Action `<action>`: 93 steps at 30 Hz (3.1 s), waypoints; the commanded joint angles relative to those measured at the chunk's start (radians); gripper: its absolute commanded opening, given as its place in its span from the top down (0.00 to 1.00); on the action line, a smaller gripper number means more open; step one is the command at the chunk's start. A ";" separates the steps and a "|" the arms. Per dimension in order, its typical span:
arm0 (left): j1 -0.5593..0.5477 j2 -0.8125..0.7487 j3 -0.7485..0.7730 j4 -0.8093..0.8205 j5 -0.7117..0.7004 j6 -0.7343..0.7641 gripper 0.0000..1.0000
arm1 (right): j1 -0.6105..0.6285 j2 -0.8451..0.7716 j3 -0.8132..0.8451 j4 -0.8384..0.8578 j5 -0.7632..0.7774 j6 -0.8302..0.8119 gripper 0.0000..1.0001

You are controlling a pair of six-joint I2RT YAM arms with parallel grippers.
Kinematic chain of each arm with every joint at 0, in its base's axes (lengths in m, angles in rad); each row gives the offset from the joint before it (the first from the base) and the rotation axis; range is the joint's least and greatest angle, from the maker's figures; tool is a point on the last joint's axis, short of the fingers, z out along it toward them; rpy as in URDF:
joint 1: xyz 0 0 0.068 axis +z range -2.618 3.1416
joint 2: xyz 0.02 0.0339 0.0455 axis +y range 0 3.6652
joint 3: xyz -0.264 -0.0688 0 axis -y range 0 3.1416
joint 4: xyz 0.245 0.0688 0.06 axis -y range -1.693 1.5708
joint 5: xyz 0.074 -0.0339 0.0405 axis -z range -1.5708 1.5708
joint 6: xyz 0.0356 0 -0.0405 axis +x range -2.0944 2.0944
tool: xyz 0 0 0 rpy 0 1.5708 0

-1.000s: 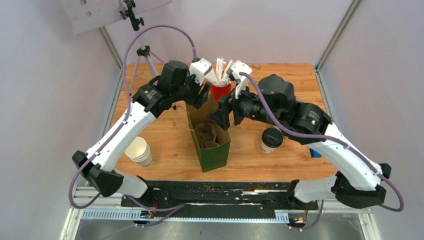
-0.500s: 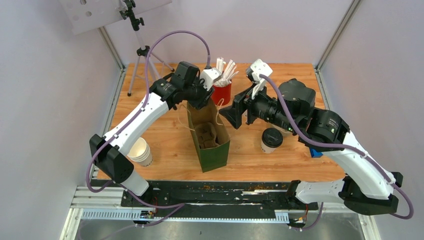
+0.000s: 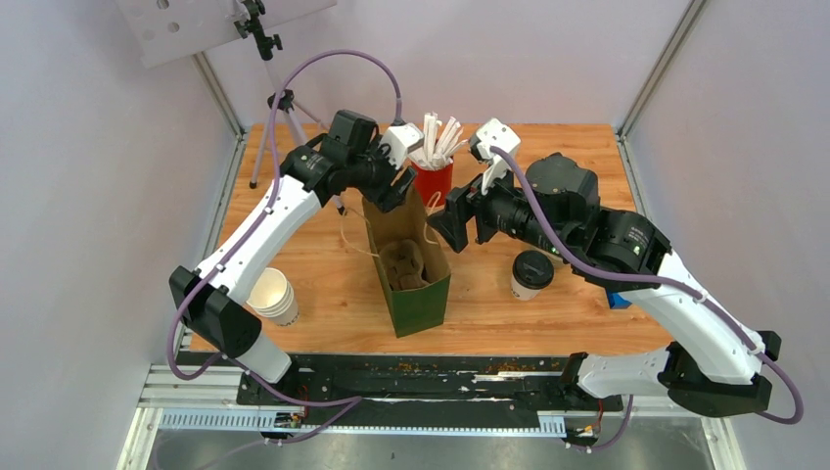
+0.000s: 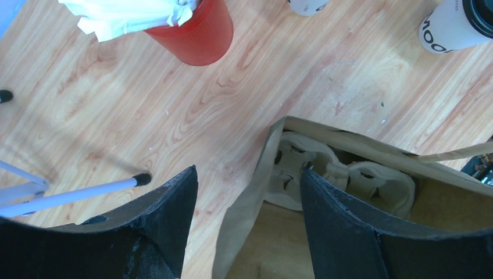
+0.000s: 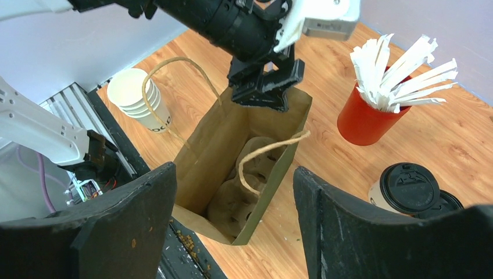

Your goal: Pack the takeout coffee

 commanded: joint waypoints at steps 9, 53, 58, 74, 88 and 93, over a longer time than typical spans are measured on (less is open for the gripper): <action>0.052 0.019 0.044 -0.102 0.190 0.093 0.52 | 0.001 0.013 0.034 -0.012 0.020 -0.004 0.27; 0.054 -0.258 -0.077 -0.094 -0.253 -0.460 0.25 | -0.723 0.073 -0.578 -0.215 -0.075 0.172 0.13; 0.053 -0.284 -0.098 -0.115 -0.293 -0.441 0.02 | -0.723 0.076 -0.603 -0.184 -0.085 0.175 0.07; 0.052 -0.284 -0.165 -0.072 -0.351 -0.474 0.00 | -0.726 0.043 -0.677 -0.162 -0.090 0.157 0.17; 0.054 -0.297 -0.201 -0.066 -0.289 -0.455 0.00 | -0.726 0.032 -0.633 -0.157 -0.069 0.090 0.10; 0.054 -0.293 -0.201 -0.060 -0.269 -0.450 0.00 | -0.726 0.004 -0.650 -0.121 -0.107 0.062 0.10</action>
